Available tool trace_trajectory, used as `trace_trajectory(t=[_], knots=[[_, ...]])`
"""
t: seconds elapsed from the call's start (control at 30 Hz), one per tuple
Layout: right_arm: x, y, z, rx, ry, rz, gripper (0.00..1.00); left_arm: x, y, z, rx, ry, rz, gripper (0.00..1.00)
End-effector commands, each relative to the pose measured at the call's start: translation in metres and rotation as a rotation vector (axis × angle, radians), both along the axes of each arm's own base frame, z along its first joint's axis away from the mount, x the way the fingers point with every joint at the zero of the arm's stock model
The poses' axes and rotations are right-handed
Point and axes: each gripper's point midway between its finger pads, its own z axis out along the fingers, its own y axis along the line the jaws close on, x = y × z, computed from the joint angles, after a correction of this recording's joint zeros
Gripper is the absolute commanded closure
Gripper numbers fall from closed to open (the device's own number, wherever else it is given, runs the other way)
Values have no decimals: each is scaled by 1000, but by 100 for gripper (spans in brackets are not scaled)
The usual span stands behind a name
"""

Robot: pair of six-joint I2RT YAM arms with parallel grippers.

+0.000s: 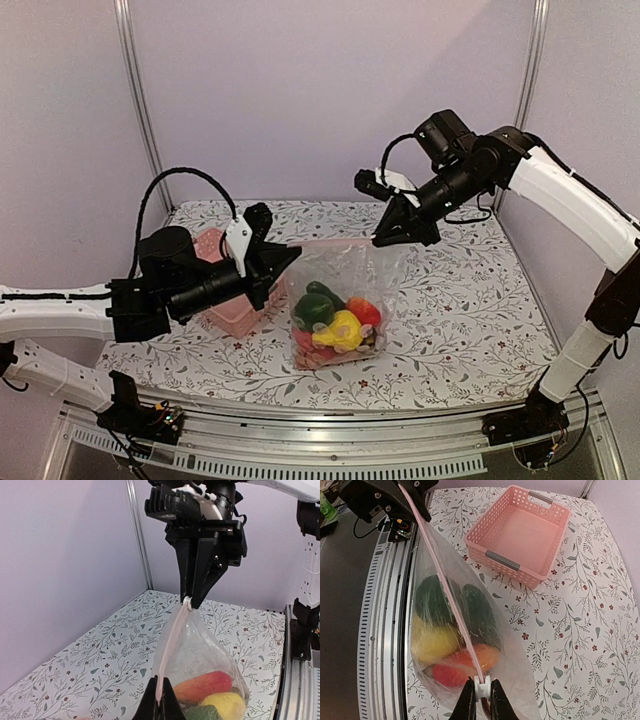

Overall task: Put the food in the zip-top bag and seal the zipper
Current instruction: Zip the zipper on the zipper food storage bag, then place the zipper food storage bag at the center of the board.

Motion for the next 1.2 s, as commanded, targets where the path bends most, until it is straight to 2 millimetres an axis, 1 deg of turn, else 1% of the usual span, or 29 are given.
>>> trace_trajectory(t=[0.0, 0.13, 0.27, 0.43, 0.57, 0.67, 0.77, 0.83, 0.87, 0.9, 0.93, 0.97, 1.0, 1.03, 1.07, 1.1, 1.13, 1.17], knots=[[13, -50, -6, -96, -40, -112, 93, 10, 26, 22, -49, -42, 65, 100], [14, -66, -7, -117, -53, -137, 92, 14, 30, 19, -37, -37, 76, 100], [15, -78, -11, -133, -49, -159, 92, 18, 32, 18, -36, -36, 83, 100], [18, -92, -17, -150, -48, -190, 92, 24, 36, 16, -39, -34, 91, 100], [18, -99, -22, -166, -46, -205, 92, 27, 35, 18, -51, -32, 83, 100], [17, -101, -21, -159, -47, -207, 92, 30, 29, 17, -59, -27, 62, 100], [24, -99, -15, -133, -70, -222, 92, 37, 15, 21, -90, -29, 29, 100], [37, -101, -8, -110, -91, -249, 93, 49, 0, 26, -103, -36, -5, 100], [45, -103, -2, -99, -108, -268, 93, 59, -8, 28, -107, -39, -21, 100], [55, -106, 4, -93, -120, -291, 93, 71, -14, 29, -103, -38, -27, 100], [65, -110, 15, -84, -140, -314, 93, 82, -23, 31, -99, -41, -45, 100], [79, -115, 20, -86, -156, -340, 93, 94, -30, 34, -92, -46, -54, 100], [92, -121, 30, -82, -189, -372, 93, 106, -37, 35, -83, -51, -57, 100], [106, -127, 38, -83, -215, -399, 93, 120, -41, 48, -97, -74, -55, 100], [116, -133, 46, -87, -244, -420, 93, 133, -43, 51, -99, -83, -52, 100], [128, -138, 48, -100, -267, -439, 93, 144, -46, 55, -104, -91, -57, 100], [136, -142, 51, -108, -284, -453, 94, 154, -48, 59, -112, -98, -69, 100], [140, -144, 52, -116, -302, -457, 93, 160, -51, 58, -113, -97, -93, 100]])
